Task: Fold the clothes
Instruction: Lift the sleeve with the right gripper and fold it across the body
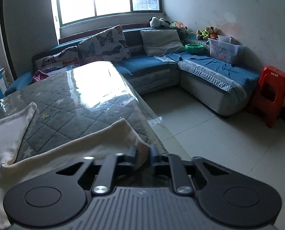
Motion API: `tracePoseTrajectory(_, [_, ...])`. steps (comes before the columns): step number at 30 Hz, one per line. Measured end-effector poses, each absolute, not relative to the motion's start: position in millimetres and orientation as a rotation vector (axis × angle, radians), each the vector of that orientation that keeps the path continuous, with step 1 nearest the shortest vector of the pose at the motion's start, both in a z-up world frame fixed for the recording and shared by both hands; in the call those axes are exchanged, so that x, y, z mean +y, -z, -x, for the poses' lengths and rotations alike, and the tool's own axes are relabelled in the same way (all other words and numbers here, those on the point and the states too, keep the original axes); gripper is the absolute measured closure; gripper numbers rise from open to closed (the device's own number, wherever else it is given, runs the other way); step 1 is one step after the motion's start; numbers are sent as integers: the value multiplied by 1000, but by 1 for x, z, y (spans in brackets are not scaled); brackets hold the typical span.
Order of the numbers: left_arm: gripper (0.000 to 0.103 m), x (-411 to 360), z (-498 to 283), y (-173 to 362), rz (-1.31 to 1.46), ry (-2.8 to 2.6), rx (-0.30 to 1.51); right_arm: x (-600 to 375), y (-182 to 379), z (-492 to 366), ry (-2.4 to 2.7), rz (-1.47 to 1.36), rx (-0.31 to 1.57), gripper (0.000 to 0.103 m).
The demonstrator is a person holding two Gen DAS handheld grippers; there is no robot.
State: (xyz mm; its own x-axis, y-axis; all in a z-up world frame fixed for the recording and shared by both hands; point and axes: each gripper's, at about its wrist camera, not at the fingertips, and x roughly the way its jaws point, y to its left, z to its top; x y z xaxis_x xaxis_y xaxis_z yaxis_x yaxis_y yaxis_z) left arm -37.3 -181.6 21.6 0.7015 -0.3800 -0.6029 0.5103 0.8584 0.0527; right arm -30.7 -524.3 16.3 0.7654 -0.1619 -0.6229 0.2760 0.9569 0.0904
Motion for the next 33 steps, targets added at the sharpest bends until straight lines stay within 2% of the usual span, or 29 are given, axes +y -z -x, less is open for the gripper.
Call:
tracePoseTrajectory(9, [23, -191, 32, -16, -233, 512, 631, -523, -47, 49, 219, -186, 548, 99])
tracePoseTrajectory(23, [23, -199, 37, -7, -227, 546, 624, -464, -139, 64, 2, -114, 411, 99])
tracePoseTrajectory(33, [23, -145, 52, -25, -143, 462, 587, -369, -171, 55, -279, -39, 407, 99])
